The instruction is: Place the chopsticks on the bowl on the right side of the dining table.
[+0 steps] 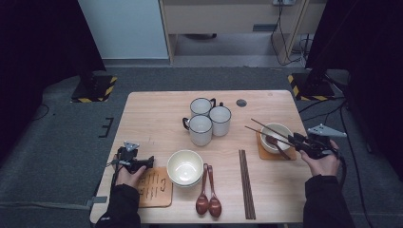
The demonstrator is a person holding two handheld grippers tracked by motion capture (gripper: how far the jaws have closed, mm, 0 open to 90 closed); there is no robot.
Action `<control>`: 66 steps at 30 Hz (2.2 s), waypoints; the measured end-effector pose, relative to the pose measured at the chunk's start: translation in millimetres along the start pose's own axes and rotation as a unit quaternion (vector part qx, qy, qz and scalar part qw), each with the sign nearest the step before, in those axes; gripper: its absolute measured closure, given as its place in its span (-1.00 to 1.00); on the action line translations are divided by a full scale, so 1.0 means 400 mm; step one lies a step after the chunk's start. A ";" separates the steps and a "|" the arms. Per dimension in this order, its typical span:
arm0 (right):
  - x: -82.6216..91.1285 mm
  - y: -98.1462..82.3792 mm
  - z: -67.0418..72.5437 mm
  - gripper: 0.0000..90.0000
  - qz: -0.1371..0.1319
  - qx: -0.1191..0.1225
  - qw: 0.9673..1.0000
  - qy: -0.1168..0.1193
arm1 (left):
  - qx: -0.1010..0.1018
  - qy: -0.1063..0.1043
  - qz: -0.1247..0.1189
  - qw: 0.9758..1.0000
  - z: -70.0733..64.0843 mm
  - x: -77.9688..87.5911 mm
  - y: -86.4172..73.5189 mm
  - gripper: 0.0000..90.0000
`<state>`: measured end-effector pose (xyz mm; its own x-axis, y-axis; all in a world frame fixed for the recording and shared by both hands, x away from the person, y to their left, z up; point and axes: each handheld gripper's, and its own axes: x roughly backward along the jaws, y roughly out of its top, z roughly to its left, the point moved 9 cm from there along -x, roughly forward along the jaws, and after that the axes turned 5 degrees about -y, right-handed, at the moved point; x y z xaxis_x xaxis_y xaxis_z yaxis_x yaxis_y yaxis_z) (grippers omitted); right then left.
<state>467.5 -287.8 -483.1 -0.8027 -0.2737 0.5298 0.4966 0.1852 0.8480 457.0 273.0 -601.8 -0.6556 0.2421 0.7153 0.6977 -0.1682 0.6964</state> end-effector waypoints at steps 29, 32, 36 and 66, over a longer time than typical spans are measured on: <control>-0.118 0.067 0.003 0.56 0.004 0.008 1.000 -0.012 | 0.000 0.000 0.000 1.000 0.000 0.000 0.000 -1.00; -0.128 0.070 0.005 0.56 0.004 -0.001 1.000 -0.007 | 0.000 0.000 0.000 1.000 0.000 0.000 0.000 -1.00; -0.143 0.069 0.000 0.56 0.006 -0.001 1.000 -0.008 | 0.000 0.000 0.000 1.000 0.000 0.000 0.000 -1.00; -0.200 0.010 -0.012 0.60 0.042 0.000 0.999 -0.025 | 0.000 0.000 0.000 1.000 0.000 0.000 0.000 -1.00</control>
<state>535.2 -269.6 -522.2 -0.7733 -0.2091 0.5985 0.5638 0.2051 0.8001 457.0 273.0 -601.8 -0.6556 0.2415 0.7154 0.6977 -0.1685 0.6963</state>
